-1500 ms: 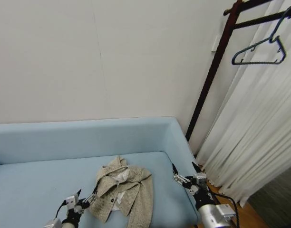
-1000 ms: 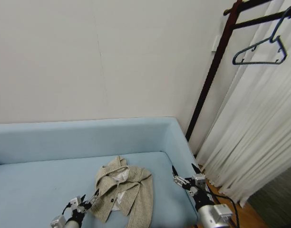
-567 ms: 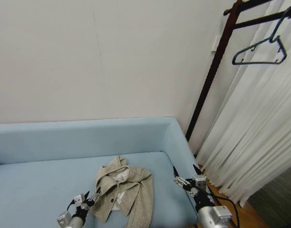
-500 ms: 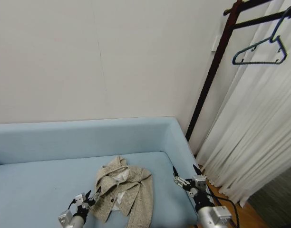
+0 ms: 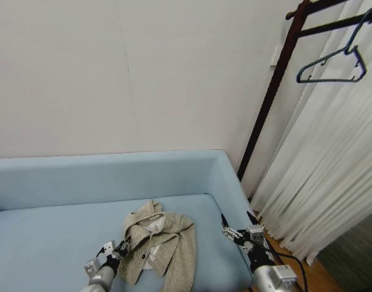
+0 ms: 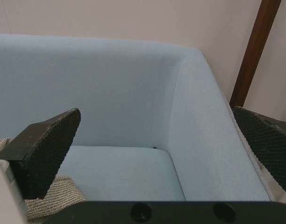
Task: Pick up the clothes from the sofa and hang them on the clothes hanger.
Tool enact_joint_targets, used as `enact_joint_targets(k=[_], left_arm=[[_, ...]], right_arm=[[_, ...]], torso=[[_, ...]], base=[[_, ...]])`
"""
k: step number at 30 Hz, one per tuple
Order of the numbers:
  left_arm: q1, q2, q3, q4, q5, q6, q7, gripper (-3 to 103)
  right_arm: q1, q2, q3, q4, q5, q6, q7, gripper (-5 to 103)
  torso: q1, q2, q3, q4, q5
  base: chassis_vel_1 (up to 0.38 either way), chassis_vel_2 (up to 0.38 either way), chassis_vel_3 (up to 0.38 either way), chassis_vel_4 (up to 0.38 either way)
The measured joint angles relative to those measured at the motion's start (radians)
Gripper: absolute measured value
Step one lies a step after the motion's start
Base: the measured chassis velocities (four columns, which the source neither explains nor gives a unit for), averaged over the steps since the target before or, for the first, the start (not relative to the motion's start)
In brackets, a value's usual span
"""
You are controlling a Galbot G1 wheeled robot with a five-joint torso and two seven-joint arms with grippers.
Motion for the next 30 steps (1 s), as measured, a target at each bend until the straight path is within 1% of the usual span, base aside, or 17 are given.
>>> enact_joint_targets(k=[3, 6, 10, 11, 13, 15, 16, 18, 21, 22, 23, 24, 25, 27, 28, 30], left_arm=[[-0.01, -0.004, 0.005, 0.004, 0.001, 0.0, -0.006, 1], [-0.011, -0.003, 0.006, 0.0, 0.005, 0.0, -0.007, 1], [-0.006, 0.012, 0.007, -0.05, 0.026, -0.012, -0.012, 1], [-0.006, 0.012, 0.007, -0.05, 0.026, -0.012, -0.012, 1], [0.0, 0.032, 0.009, -0.088, 0.029, -0.013, -0.02, 1], [0.006, 0.058, 0.014, -0.123, 0.029, -0.01, -0.028, 1], [0.006, 0.058, 0.014, -0.123, 0.029, -0.01, -0.028, 1], [0.015, 0.089, 0.017, -0.153, 0.029, -0.006, -0.035, 1], [0.021, 0.13, 0.022, -0.189, 0.028, 0.004, -0.047, 1], [0.021, 0.13, 0.022, -0.189, 0.028, 0.004, -0.047, 1], [0.021, 0.14, 0.025, -0.198, 0.027, 0.007, -0.052, 1], [0.02, 0.152, 0.03, -0.21, 0.027, 0.011, -0.058, 1], [0.017, 0.163, 0.035, -0.219, 0.026, 0.015, -0.065, 1], [0.01, 0.179, 0.048, -0.236, 0.025, 0.025, -0.074, 1], [0.01, 0.179, 0.048, -0.236, 0.025, 0.025, -0.074, 1], [-0.001, 0.195, 0.074, -0.254, 0.02, 0.038, -0.087, 1]], right_arm=[[0.005, -0.009, 0.001, 0.0, 0.023, -0.006, 0.008, 100], [0.01, -0.016, -0.001, 0.0, 0.042, -0.013, 0.016, 100], [0.052, -0.054, -0.039, 0.0, 0.135, -0.066, 0.081, 100], [0.052, -0.054, -0.039, 0.0, 0.135, -0.066, 0.081, 100], [0.094, -0.085, -0.085, 0.0, 0.222, -0.117, 0.15, 100], [0.159, -0.124, -0.135, -0.009, 0.33, -0.154, 0.24, 100], [0.159, -0.124, -0.135, -0.009, 0.33, -0.154, 0.24, 100], [0.229, -0.169, -0.19, -0.024, 0.456, -0.189, 0.323, 100], [0.327, -0.221, -0.252, -0.058, 0.603, -0.23, 0.39, 100], [0.327, -0.221, -0.252, -0.058, 0.603, -0.23, 0.39, 100], [0.348, -0.228, -0.268, -0.068, 0.629, -0.237, 0.403, 100], [0.388, -0.236, -0.302, -0.093, 0.664, -0.246, 0.422, 101], [0.422, -0.238, -0.333, -0.116, 0.681, -0.249, 0.44, 99], [0.48, -0.234, -0.392, -0.16, 0.703, -0.252, 0.486, 98], [0.48, -0.234, -0.392, -0.16, 0.703, -0.252, 0.486, 98], [0.558, -0.222, -0.508, -0.207, 0.748, -0.262, 0.585, 95]], torso=[[0.0, 0.0, 0.0, -0.0001, 0.0], [0.0, 0.0, 0.0, 0.0, 0.0], [0.0, 0.0, 0.0, 0.0, 0.0], [0.0, 0.0, 0.0, 0.0, 0.0], [0.0, 0.0, 0.0, -0.0001, 0.0001], [0.0, 0.0, 0.0, -0.0001, -0.0001], [0.0, 0.0, 0.0, -0.0001, -0.0001], [0.0, 0.0, 0.0, 0.0002, 0.0001], [0.0, 0.0, 0.0, 0.0002, -0.0002], [0.0, 0.0, 0.0, 0.0002, -0.0002], [0.0, 0.0, 0.0, 0.0001, -0.0001], [0.0, 0.0, 0.0, 0.0001, -0.0002], [0.0, 0.0, 0.0, -0.0002, -0.0002], [0.0, 0.0, 0.0, 0.0, 0.0], [0.0, 0.0, 0.0, 0.0, 0.0], [0.0, 0.0, 0.0, -0.0002, 0.0001]], base=[[0.0, 0.0, 0.0, 0.0], [0.0, 0.0, 0.0, 0.0], [0.0, 0.0, 0.0, 0.0], [0.0, 0.0, 0.0, 0.0], [0.0, 0.0, 0.0, 0.0], [0.0, 0.0, 0.0, 0.0], [0.0, 0.0, 0.0, 0.0], [0.0, 0.0, 0.0, 0.0], [0.0, 0.0, 0.0, 0.0], [0.0, 0.0, 0.0, 0.0], [0.0, 0.0, 0.0, 0.0], [0.0, 0.0, 0.0, 0.0], [0.0, 0.0, 0.0, 0.0], [0.0, 0.0, 0.0, 0.0], [0.0, 0.0, 0.0, 0.0], [0.0, 0.0, 0.0, 0.0]])
